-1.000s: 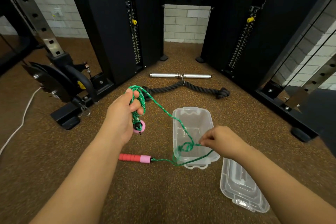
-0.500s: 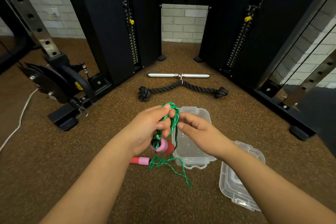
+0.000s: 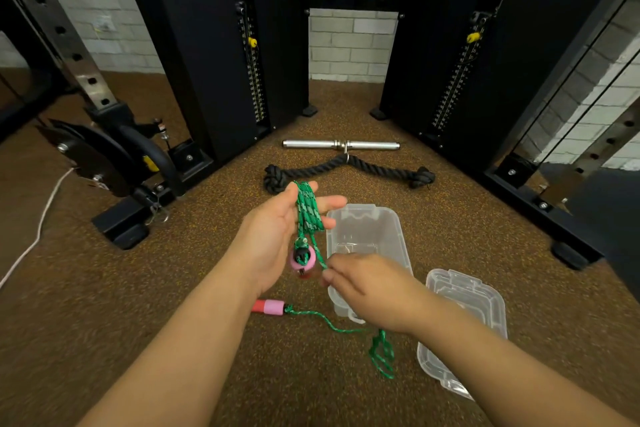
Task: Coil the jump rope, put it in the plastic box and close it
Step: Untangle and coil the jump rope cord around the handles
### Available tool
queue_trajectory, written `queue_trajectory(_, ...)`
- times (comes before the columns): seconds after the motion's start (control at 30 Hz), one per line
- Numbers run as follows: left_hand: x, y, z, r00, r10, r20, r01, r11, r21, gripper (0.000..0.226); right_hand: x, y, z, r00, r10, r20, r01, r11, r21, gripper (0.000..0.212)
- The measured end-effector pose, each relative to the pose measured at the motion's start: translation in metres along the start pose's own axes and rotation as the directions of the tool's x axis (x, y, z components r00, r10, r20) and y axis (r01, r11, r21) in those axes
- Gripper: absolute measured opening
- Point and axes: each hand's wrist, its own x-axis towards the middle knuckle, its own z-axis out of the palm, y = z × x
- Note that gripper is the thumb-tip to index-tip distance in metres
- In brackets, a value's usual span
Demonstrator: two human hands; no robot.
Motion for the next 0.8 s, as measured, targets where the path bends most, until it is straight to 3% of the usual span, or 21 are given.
queue_trajectory(0.1, 0.001, -0.006, -0.005, 1.0, 0.005, -0.023, 0.003, 0.942, 0.335, 0.055, -0.003, -0.013, -0.014, 0.998, -0.055, -0.011, 0.056, 0.988, 0.144, 0.027)
queue_trajectory(0.17, 0.002, -0.012, -0.01, 0.999, -0.02, -0.04, 0.037, 0.86, 0.51, 0.048, -0.004, -0.017, -0.026, 0.999, -0.005, -0.052, 0.026, 0.908, 0.419, 0.025)
queue_trajectory(0.2, 0.001, -0.014, -0.012, 0.998, -0.04, -0.048, 0.06, 0.825, 0.562, 0.055, -0.003, -0.016, -0.031, 0.997, 0.042, -0.069, 0.003, 0.836, 0.549, 0.025)
queue_trajectory(0.33, -0.002, -0.011, -0.013, 0.987, -0.132, 0.095, 0.046, 0.788, 0.613, 0.065, 0.0, -0.001, -0.048, 0.963, 0.25, -0.105, -0.039, 0.514, 0.857, 0.026)
queue_trajectory(0.43, -0.002, -0.011, -0.014, 0.959, -0.187, 0.215, 0.029, 0.814, 0.58, 0.063, 0.004, 0.014, -0.053, 0.937, 0.343, -0.065, -0.05, 0.317, 0.947, 0.026)
queue_trajectory(0.57, 0.0, -0.012, -0.013, 0.969, -0.126, 0.211, 0.005, 0.868, 0.496, 0.032, 0.003, 0.023, -0.048, 0.899, 0.434, -0.059, -0.127, 0.387, 0.913, 0.026)
queue_trajectory(0.7, 0.004, -0.006, -0.015, 0.993, -0.001, 0.119, -0.045, 0.924, 0.379, 0.036, 0.003, 0.025, -0.047, 0.904, 0.428, -0.027, -0.18, 0.436, 0.882, 0.035)
queue_trajectory(0.8, 0.005, -0.003, -0.013, 0.998, 0.031, 0.055, -0.045, 0.959, 0.28, 0.033, 0.003, 0.025, -0.048, 0.94, 0.341, 0.004, -0.16, 0.431, 0.888, 0.029)
